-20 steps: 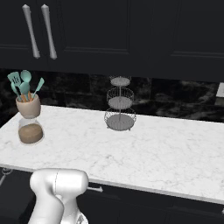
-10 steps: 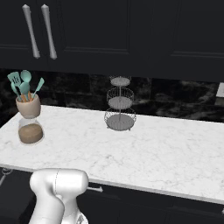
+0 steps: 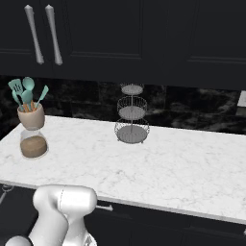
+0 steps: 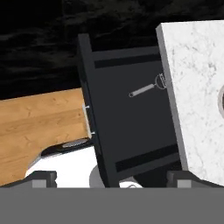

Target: Pick the peeler from the drawer and place it on the counter.

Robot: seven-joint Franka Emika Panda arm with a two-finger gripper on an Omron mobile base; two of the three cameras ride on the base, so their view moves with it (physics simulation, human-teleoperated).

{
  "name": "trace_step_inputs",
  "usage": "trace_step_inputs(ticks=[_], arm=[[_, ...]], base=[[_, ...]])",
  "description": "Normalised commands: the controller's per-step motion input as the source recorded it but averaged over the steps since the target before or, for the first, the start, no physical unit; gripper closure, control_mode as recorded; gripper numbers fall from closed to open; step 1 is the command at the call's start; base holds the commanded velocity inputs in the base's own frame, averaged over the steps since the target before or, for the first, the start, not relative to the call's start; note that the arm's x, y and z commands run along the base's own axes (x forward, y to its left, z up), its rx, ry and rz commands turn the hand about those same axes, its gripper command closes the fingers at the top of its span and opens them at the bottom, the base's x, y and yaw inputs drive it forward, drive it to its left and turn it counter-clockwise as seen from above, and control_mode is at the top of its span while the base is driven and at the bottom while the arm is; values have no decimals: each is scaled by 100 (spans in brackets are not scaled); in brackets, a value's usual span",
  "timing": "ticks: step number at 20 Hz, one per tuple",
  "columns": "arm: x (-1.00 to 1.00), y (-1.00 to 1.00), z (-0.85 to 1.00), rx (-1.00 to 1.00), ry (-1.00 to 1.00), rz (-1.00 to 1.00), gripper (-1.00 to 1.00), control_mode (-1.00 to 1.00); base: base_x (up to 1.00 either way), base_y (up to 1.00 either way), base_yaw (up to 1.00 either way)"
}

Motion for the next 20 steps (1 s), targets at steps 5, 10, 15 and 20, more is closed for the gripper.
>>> trace_step_inputs(ticks=[5,10,15,20], arm=[[6,-11,-97,-13,9,1,-100,-100],[6,0,-85,-23,16,0,-100,-100],[32,0,-65,-17,15,7,-100,-100],[46,1,-65,-15,13,17,-100,-100]], base=[[0,0,0],[0,0,0],[0,0,0],[0,0,0]])
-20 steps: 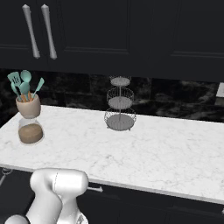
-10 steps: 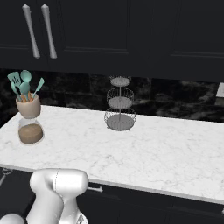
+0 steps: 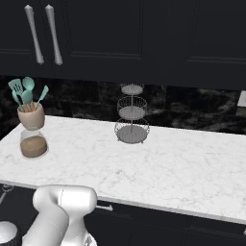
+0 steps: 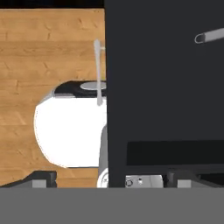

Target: Pick the peeler from the drawer and place it on the counter.

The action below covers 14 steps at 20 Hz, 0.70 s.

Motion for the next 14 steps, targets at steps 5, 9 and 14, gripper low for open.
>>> trace_step_inputs(ticks=[5,9,14], arm=[[19,6,-58,-6,17,12,-100,-100],[18,0,-41,-2,20,12,-100,-100],[14,0,-44,-2,18,12,-100,-100]], base=[[0,0,0],[0,0,0],[0,0,0]])
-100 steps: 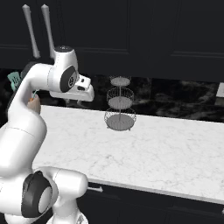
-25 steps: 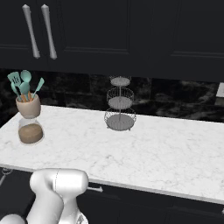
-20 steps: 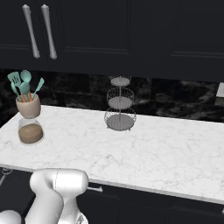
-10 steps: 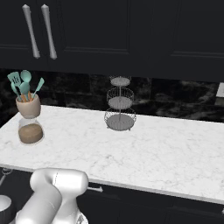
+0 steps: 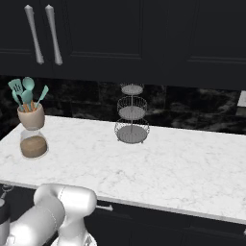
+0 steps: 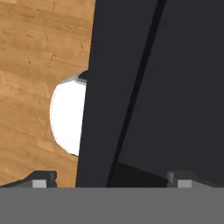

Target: Pick the peeler from the drawer and place it on the counter.

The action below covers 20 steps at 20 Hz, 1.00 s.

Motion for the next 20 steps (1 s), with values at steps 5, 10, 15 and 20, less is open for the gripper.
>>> trace_step_inputs(ticks=[5,10,15,20], arm=[[0,0,-33,-5,17,9,-100,-100],[-26,-1,-25,-6,14,7,-100,-100],[-95,-16,-11,-7,3,11,-100,-100],[-100,-29,-1,-2,0,16,-100,-100]], base=[[0,0,0],[0,0,0],[0,0,0],[0,0,0]])
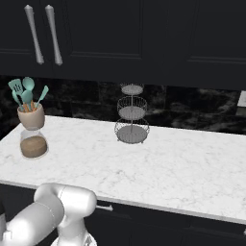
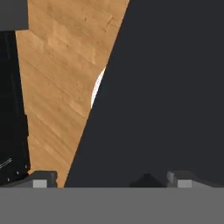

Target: Pick the peeler from the drawer and place it on the counter.

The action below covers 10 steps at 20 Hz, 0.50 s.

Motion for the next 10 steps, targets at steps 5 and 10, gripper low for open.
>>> trace_step_inputs(ticks=[5,10], arm=[[-84,-8,46,0,0,8,-100,-100],[8,0,100,5,-8,-8,-100,-100]], base=[[0,0,0],[0,0,0]])
